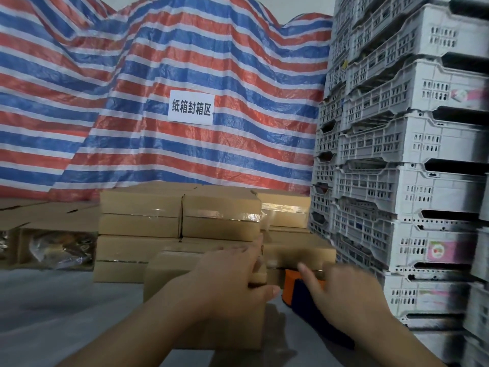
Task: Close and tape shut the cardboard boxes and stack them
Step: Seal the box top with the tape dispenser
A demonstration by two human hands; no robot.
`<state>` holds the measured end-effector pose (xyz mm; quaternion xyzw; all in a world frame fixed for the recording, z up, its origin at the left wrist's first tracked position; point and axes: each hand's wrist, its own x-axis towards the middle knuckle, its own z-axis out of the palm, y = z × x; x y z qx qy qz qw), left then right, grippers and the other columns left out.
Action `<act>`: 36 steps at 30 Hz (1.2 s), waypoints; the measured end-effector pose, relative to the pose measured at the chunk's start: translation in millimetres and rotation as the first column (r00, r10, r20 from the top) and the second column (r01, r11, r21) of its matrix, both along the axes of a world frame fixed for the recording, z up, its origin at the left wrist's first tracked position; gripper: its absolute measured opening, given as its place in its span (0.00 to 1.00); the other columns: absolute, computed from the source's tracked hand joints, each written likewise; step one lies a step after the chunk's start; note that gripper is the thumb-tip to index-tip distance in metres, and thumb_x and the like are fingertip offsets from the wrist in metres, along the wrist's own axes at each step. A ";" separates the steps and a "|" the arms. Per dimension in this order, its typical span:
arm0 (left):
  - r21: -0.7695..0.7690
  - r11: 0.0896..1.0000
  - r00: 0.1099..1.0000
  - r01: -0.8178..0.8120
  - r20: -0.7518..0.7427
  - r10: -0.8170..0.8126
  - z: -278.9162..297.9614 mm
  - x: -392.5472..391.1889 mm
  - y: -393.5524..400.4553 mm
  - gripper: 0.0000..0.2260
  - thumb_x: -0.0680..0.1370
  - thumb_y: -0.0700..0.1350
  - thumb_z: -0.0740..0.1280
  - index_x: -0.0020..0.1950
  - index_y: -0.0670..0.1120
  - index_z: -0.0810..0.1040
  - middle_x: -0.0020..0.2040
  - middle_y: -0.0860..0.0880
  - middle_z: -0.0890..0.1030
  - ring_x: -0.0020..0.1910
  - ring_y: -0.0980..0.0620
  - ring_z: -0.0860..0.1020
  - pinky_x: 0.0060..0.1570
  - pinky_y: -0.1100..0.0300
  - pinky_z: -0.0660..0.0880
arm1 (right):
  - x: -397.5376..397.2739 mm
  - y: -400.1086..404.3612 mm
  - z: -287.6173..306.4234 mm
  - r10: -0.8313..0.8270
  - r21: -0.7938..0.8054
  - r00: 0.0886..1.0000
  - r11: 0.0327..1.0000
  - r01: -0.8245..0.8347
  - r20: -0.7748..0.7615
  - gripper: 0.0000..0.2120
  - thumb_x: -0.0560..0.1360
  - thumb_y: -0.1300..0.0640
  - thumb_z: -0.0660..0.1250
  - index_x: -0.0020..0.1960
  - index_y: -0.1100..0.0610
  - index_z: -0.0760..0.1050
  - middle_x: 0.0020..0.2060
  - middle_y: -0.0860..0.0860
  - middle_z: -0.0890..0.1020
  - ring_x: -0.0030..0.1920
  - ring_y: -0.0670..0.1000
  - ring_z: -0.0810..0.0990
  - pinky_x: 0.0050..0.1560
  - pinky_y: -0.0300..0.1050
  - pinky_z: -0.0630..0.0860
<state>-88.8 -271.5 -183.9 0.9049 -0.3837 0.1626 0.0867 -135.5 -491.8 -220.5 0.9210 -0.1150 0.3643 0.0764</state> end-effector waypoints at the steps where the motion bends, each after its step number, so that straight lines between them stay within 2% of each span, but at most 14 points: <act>1: -0.006 1.000 1.000 0.002 -0.013 -0.002 1.2 -1.7 0.2 0.44 0.74 0.71 0.59 0.79 0.55 0.37 0.74 0.59 0.67 0.70 0.57 0.67 0.67 0.55 0.62 | -0.3 6.0 7.8 0.140 0.049 0.984 0.988 -0.146 0.108 0.41 0.71 0.26 0.30 0.44 0.49 0.76 0.38 0.46 0.77 0.40 0.47 0.76 0.36 0.42 0.66; 2: -0.006 1.000 1.000 0.002 -0.023 -0.002 2.5 -3.1 0.2 0.45 0.74 0.70 0.61 0.79 0.55 0.36 0.74 0.58 0.66 0.71 0.57 0.66 0.68 0.55 0.62 | 0.7 14.0 15.9 0.293 0.181 0.940 0.929 -0.324 0.176 0.39 0.73 0.26 0.34 0.49 0.48 0.76 0.43 0.44 0.78 0.45 0.45 0.77 0.42 0.41 0.69; 4: -0.001 1.000 0.998 -0.001 -0.056 0.001 5.3 -5.3 0.6 0.47 0.74 0.68 0.63 0.79 0.54 0.36 0.74 0.57 0.66 0.70 0.55 0.67 0.68 0.56 0.62 | 4.1 37.4 30.6 0.512 0.544 0.804 0.601 -0.586 0.302 0.29 0.76 0.29 0.44 0.62 0.42 0.73 0.56 0.36 0.77 0.57 0.35 0.74 0.55 0.38 0.70; 7: -0.031 1.000 0.988 0.000 -0.153 -0.005 7.5 -5.1 2.7 0.49 0.73 0.65 0.67 0.78 0.54 0.34 0.74 0.55 0.68 0.68 0.55 0.69 0.64 0.59 0.64 | 15.0 76.7 36.4 0.571 0.862 0.715 0.025 -0.507 0.403 0.24 0.81 0.36 0.48 0.73 0.40 0.65 0.66 0.39 0.71 0.64 0.40 0.69 0.63 0.43 0.65; 10: -0.090 0.996 0.975 0.017 -0.221 -0.036 6.9 0.1 7.2 0.51 0.72 0.61 0.71 0.78 0.55 0.34 0.73 0.55 0.69 0.64 0.58 0.71 0.53 0.68 0.67 | 18.9 102.3 25.1 0.538 0.893 0.716 -0.202 -0.402 0.444 0.28 0.81 0.36 0.49 0.76 0.46 0.65 0.71 0.50 0.71 0.67 0.51 0.70 0.62 0.49 0.68; 14: -0.151 0.988 0.962 0.027 -0.265 -0.067 6.7 9.1 8.4 0.52 0.70 0.56 0.74 0.76 0.61 0.35 0.70 0.56 0.71 0.53 0.63 0.69 0.42 0.71 0.65 | 23.3 108.2 10.2 0.460 0.860 0.727 -0.273 -0.430 0.510 0.28 0.79 0.36 0.48 0.76 0.44 0.65 0.69 0.50 0.74 0.63 0.49 0.74 0.56 0.45 0.70; 18: -0.220 0.975 0.974 0.021 -0.216 -0.070 6.3 5.7 7.2 0.49 0.68 0.54 0.77 0.76 0.64 0.44 0.74 0.55 0.66 0.63 0.58 0.70 0.53 0.65 0.71 | 20.4 105.0 6.8 0.443 0.844 0.724 -0.363 -0.395 0.529 0.27 0.76 0.33 0.49 0.67 0.43 0.72 0.43 0.37 0.80 0.40 0.38 0.78 0.40 0.36 0.75; 20: -0.184 0.982 0.992 0.030 -0.117 -0.053 5.9 -1.3 10.6 0.48 0.69 0.57 0.75 0.77 0.61 0.45 0.77 0.55 0.58 0.72 0.54 0.63 0.65 0.60 0.64 | 14.8 107.1 2.5 0.425 0.853 0.752 -0.385 -0.353 0.504 0.27 0.71 0.31 0.52 0.58 0.44 0.78 0.46 0.46 0.83 0.48 0.47 0.82 0.56 0.50 0.77; 22: -0.108 0.993 0.998 0.041 0.048 -0.036 3.6 -8.7 18.5 0.47 0.72 0.62 0.71 0.78 0.58 0.41 0.79 0.59 0.50 0.75 0.58 0.50 0.69 0.61 0.44 | 8.3 107.9 -5.5 0.426 0.884 0.786 -0.339 -0.320 0.448 0.30 0.77 0.33 0.52 0.66 0.51 0.76 0.62 0.58 0.79 0.66 0.60 0.75 0.71 0.61 0.67; 24: -0.168 0.985 0.988 0.032 0.153 -0.006 -1.4 -13.2 33.7 0.46 0.72 0.68 0.66 0.77 0.60 0.38 0.77 0.64 0.45 0.70 0.67 0.42 0.66 0.63 0.34 | -5.8 97.5 -23.3 0.488 0.893 0.747 -0.239 -0.382 0.451 0.29 0.81 0.37 0.53 0.71 0.56 0.71 0.70 0.62 0.72 0.71 0.63 0.69 0.74 0.60 0.63; 26: -0.388 0.921 0.993 -0.014 0.102 0.059 -6.1 -15.7 55.5 0.43 0.71 0.71 0.63 0.76 0.64 0.39 0.73 0.69 0.46 0.70 0.67 0.44 0.72 0.60 0.44 | -11.2 96.8 -21.6 0.532 0.917 0.758 -0.105 -0.384 0.378 0.40 0.75 0.28 0.52 0.79 0.51 0.55 0.75 0.55 0.65 0.75 0.59 0.64 0.75 0.55 0.61; 28: -0.645 0.760 0.997 -0.074 -0.026 0.074 -14.4 -13.7 77.8 0.43 0.68 0.72 0.61 0.77 0.64 0.45 0.70 0.69 0.52 0.71 0.64 0.53 0.72 0.53 0.58 | -10.5 102.0 -15.7 0.609 0.939 0.747 0.015 -0.345 0.265 0.45 0.65 0.22 0.57 0.75 0.36 0.42 0.75 0.46 0.61 0.74 0.52 0.62 0.75 0.53 0.61; 32: -0.833 0.490 0.935 -0.258 -0.343 -0.091 -47.4 -5.8 106.1 0.43 0.65 0.67 0.67 0.78 0.56 0.59 0.71 0.59 0.68 0.65 0.58 0.71 0.62 0.60 0.71 | -10.3 97.9 -31.7 0.694 0.890 0.687 0.148 -0.431 0.217 0.50 0.73 0.49 0.75 0.80 0.38 0.42 0.67 0.35 0.67 0.70 0.42 0.64 0.76 0.49 0.61; 36: -0.829 0.497 0.837 -0.255 -0.447 -0.315 -81.7 -0.1 112.7 0.27 0.70 0.53 0.72 0.68 0.58 0.70 0.52 0.64 0.83 0.54 0.61 0.81 0.44 0.73 0.76 | -3.3 96.6 -33.4 0.689 0.891 0.698 0.174 -0.419 0.194 0.49 0.75 0.57 0.74 0.80 0.41 0.43 0.58 0.29 0.64 0.69 0.40 0.62 0.77 0.48 0.58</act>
